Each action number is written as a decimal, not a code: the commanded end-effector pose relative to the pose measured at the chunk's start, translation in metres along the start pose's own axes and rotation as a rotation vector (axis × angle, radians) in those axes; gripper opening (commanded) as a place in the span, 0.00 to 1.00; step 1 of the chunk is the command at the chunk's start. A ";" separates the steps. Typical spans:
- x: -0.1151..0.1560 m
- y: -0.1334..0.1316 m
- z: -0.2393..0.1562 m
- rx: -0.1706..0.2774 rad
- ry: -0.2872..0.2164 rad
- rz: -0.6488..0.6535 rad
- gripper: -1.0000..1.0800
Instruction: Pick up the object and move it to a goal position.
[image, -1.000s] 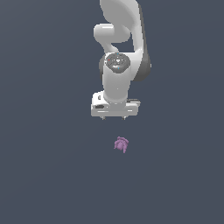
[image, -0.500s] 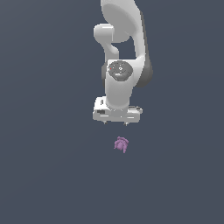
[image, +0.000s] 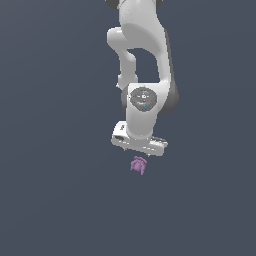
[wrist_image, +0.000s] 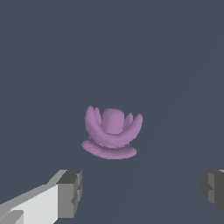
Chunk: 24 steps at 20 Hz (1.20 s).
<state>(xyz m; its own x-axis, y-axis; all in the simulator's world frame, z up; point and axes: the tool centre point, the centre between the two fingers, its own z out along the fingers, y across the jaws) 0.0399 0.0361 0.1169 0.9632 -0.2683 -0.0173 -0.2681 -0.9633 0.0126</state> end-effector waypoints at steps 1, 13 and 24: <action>0.006 -0.006 0.008 0.004 0.006 0.050 0.96; 0.018 -0.021 0.027 0.014 0.016 0.158 0.96; 0.018 -0.021 0.057 0.014 0.016 0.157 0.96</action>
<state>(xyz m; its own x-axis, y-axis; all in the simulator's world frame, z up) 0.0619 0.0506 0.0684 0.9099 -0.4148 0.0007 -0.4148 -0.9099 -0.0003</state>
